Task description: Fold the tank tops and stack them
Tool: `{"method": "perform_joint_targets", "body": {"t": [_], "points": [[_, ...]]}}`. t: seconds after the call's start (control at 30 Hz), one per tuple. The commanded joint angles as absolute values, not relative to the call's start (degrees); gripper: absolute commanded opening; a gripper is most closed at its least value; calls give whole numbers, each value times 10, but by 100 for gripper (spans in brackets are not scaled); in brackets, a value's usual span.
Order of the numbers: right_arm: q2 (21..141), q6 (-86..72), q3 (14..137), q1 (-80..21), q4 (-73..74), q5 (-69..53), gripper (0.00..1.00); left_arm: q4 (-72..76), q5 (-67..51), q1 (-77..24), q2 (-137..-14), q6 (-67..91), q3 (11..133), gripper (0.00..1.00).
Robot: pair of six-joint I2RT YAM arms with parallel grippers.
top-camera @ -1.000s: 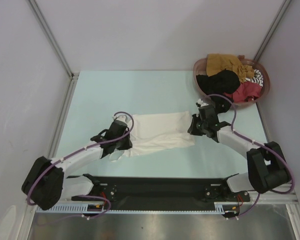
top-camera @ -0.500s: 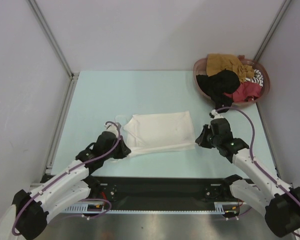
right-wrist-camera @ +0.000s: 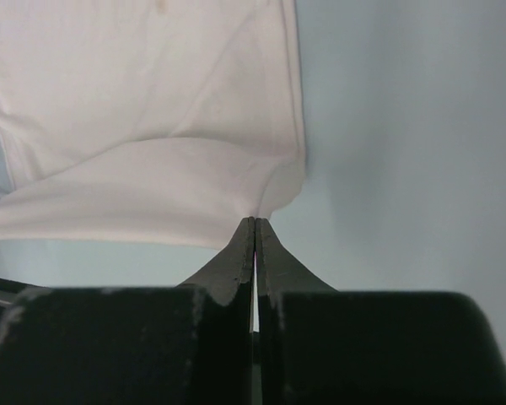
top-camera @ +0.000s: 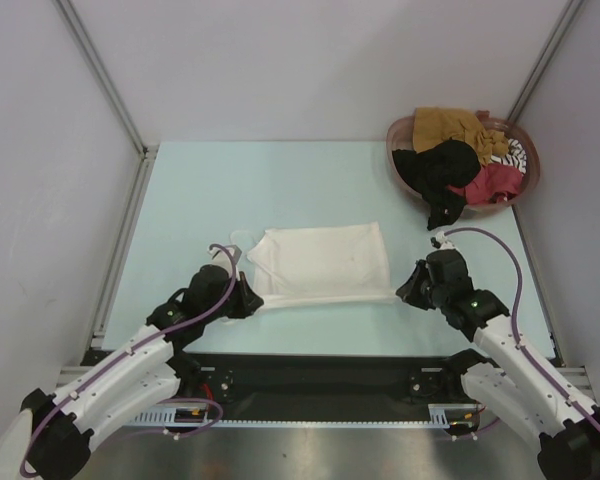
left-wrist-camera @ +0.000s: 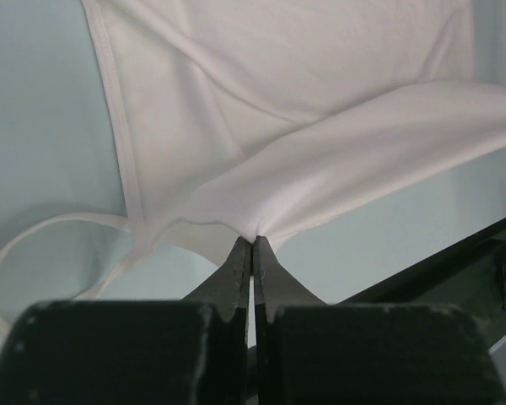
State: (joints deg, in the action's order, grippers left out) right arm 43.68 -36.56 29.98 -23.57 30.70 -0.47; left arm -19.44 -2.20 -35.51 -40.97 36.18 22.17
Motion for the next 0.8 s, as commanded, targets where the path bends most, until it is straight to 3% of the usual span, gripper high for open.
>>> {"method": "perform_joint_targets", "body": {"t": [0.0,0.77], "points": [[430,-395,310,-238,334,35,0,-186,-28,-359,-415,365,236,0],[612,-323,395,-205,236,26,0,-207,63,-358,-535,327,329,1]]}}
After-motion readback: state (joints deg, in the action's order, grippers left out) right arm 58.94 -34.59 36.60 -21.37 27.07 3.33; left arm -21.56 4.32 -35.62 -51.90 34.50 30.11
